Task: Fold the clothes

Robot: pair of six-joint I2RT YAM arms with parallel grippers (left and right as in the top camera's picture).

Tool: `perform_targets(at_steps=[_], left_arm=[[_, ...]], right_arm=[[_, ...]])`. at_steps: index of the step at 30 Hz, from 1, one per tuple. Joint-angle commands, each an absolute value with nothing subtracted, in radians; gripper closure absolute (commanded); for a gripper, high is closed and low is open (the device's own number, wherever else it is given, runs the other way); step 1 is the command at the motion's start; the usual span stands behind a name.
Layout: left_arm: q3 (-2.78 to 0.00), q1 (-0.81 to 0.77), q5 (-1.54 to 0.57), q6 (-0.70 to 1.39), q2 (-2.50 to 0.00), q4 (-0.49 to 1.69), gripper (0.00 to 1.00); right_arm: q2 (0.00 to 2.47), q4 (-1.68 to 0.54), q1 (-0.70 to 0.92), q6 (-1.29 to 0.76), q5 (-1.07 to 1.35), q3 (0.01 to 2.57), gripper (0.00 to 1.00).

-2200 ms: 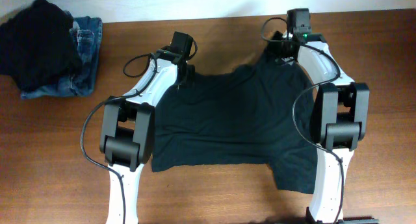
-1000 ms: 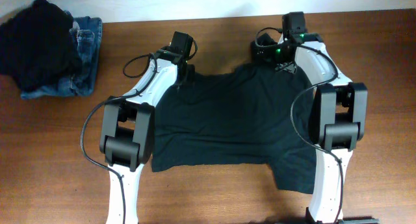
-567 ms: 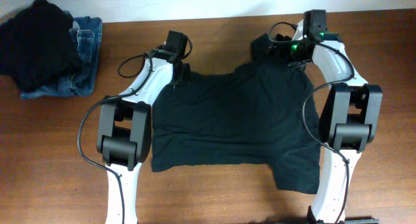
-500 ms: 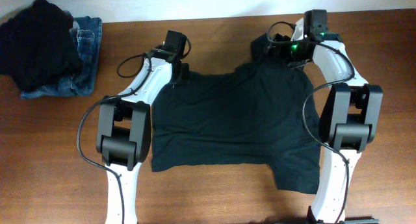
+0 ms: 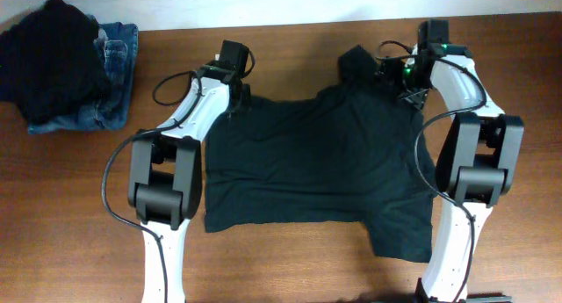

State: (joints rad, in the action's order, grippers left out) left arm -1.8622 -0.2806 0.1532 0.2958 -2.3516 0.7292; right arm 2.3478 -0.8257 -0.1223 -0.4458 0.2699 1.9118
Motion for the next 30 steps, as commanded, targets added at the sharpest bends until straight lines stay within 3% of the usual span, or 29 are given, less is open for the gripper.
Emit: perform_targets(at_steps=[1,30], left_arm=[[-1.876,-0.262,0.17,0.298,-2.383,0.721,0.61],[-1.876,-0.188,0.229,0.298,-2.44,0.721,0.6]], right_arm=[[2.296,-0.831,-0.124,-0.454,0.209,1.906,0.04],[2.297,-0.812,-0.125,-0.587,-0.052,1.845,0.02]])
